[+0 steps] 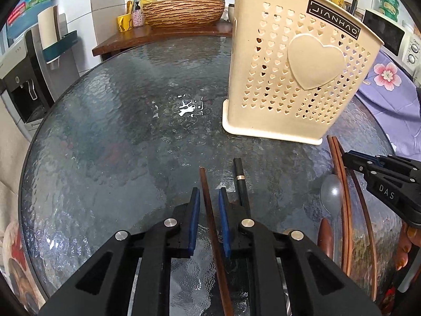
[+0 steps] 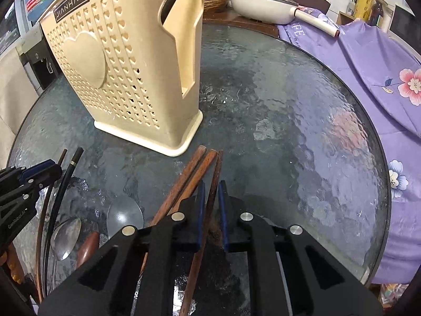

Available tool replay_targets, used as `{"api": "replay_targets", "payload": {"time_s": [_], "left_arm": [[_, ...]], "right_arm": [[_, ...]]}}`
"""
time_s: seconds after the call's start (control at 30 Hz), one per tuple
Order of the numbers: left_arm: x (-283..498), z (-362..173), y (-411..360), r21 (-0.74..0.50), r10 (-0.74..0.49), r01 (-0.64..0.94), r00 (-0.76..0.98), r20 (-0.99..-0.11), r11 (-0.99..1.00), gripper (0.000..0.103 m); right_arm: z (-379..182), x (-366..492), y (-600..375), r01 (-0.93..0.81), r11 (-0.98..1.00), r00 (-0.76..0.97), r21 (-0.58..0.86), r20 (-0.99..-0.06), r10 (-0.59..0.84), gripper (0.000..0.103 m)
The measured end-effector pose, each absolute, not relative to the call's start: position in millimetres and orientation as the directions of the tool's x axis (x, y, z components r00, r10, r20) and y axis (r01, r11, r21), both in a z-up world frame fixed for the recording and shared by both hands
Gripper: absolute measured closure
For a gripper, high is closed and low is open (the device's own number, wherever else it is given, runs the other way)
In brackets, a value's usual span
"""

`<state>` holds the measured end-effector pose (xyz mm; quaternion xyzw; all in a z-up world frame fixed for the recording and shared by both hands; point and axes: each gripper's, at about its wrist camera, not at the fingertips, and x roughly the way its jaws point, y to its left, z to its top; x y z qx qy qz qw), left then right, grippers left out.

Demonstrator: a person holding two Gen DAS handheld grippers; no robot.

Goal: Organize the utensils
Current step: 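Lift both held chopsticks and lower them into the cream utensil holder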

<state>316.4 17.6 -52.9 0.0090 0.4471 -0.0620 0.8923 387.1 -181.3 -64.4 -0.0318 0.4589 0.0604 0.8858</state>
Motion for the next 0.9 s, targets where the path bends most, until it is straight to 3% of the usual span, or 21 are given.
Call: {"api": "replay_targets", "payload": {"time_s": [0.13, 0.43, 0.63, 0.9], "left_arm": [[311, -53, 15, -0.038, -0.103, 0.12, 0.595, -0.797, 0.992, 0.097], [304, -53, 7, -0.042, -0.112, 0.13, 0.6, -0.792, 0.991, 0.097], [310, -51, 10, -0.093, -0.156, 0.136, 0.593, -0.79, 0.986, 0.098], [296, -7, 17, -0.142, -0.213, 0.16, 0.673, -0.709, 0.977, 0.098]], "right_arm": [[-65, 386, -179, -0.133, 0.991, 0.578, 0.002, -0.812, 0.079, 0.095], [-65, 380, -185, -0.111, 0.992, 0.586, 0.062, -0.802, 0.116, 0.097], [-59, 378, -196, -0.114, 0.981, 0.599, 0.156, -0.777, 0.193, 0.097], [-25, 360, -218, -0.153, 0.931, 0.644, 0.331, -0.681, 0.348, 0.097]]}}
